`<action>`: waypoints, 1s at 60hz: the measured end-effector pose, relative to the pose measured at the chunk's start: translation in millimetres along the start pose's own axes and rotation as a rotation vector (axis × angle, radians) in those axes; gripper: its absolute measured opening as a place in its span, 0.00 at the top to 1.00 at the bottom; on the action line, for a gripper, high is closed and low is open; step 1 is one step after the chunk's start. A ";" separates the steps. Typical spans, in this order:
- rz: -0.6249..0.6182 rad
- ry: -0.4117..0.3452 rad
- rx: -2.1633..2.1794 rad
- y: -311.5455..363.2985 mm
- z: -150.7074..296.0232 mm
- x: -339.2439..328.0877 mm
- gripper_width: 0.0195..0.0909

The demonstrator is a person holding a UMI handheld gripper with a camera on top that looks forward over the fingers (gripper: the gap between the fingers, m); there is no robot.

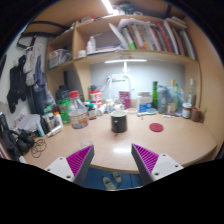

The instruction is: Pour water

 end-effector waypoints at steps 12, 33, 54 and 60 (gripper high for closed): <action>0.154 -0.040 -0.078 80.8 -5.9 74.0 0.11; 0.135 -0.122 -0.146 116.5 14.9 176.1 0.51; 0.151 -0.083 -0.144 117.5 20.3 188.4 0.73; 0.204 -0.059 -0.068 117.5 40.8 190.2 0.73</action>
Point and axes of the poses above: the point between the fingertips, and its own axes, seen from behind it with the camera up: y to the left, z up, x forward, the way the camera looks, the point moved 8 cm from there along -x, backward, against the way the camera looks, and after that the axes turned 2 degrees about y, right-handed, at the moved point
